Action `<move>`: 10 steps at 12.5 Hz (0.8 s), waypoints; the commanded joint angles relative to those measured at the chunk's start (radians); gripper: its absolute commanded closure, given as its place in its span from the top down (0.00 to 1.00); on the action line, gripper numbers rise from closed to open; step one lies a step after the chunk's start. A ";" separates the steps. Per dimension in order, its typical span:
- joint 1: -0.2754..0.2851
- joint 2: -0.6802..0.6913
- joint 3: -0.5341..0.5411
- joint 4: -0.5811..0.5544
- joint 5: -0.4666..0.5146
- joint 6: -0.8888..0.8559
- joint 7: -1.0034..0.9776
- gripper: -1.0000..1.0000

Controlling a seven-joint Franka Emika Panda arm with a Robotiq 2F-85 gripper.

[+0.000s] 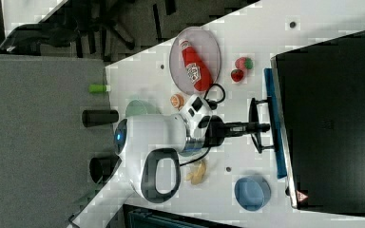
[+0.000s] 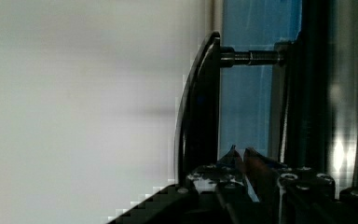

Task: Flap open oven.

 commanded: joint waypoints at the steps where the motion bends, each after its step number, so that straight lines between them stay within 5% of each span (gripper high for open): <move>1: 0.062 0.028 0.075 -0.039 -0.114 0.000 0.238 0.18; 10: 0.188 0.238 0.163 -0.036 -0.624 -0.032 0.963 0.18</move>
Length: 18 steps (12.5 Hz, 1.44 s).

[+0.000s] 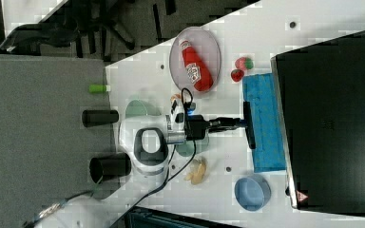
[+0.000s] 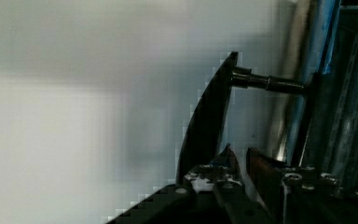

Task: Flap open oven.

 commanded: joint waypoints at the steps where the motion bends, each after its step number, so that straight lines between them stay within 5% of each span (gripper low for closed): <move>1: 0.061 0.060 0.005 -0.009 -0.114 -0.028 0.341 0.18; 7: 0.101 0.148 0.008 0.070 -0.098 -0.012 0.434 0.18; 13: 0.099 -0.074 0.015 0.086 0.418 -0.008 0.432 0.18; 18: 0.080 -0.322 0.009 0.091 0.666 -0.173 0.432 0.18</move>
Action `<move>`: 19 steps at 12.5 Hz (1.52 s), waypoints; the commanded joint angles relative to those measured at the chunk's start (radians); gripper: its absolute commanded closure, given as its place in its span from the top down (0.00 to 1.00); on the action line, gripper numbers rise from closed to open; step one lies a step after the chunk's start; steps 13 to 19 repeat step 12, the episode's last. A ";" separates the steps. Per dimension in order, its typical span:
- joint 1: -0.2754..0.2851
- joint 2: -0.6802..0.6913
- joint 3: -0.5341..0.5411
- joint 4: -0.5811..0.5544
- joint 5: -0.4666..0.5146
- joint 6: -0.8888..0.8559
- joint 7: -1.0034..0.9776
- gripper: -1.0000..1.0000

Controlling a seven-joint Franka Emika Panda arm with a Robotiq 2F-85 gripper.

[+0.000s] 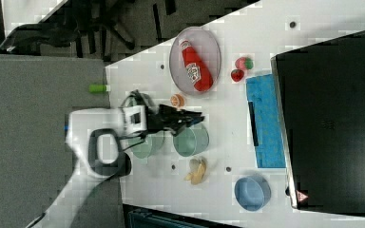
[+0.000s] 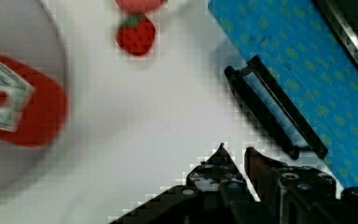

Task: Flap open oven.

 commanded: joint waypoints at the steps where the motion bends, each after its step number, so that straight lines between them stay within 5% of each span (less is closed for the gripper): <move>1: -0.010 -0.140 -0.009 0.021 0.088 -0.094 0.044 0.18; 5: -0.012 -0.338 -0.027 0.037 0.219 -0.260 0.044 0.18; 9: -0.011 -0.439 -0.028 0.079 0.233 -0.378 0.044 0.18; 12: -0.009 -0.457 -0.028 0.165 0.233 -0.542 0.042 0.18; 19: -0.009 -0.457 -0.028 0.165 0.233 -0.542 0.042 0.18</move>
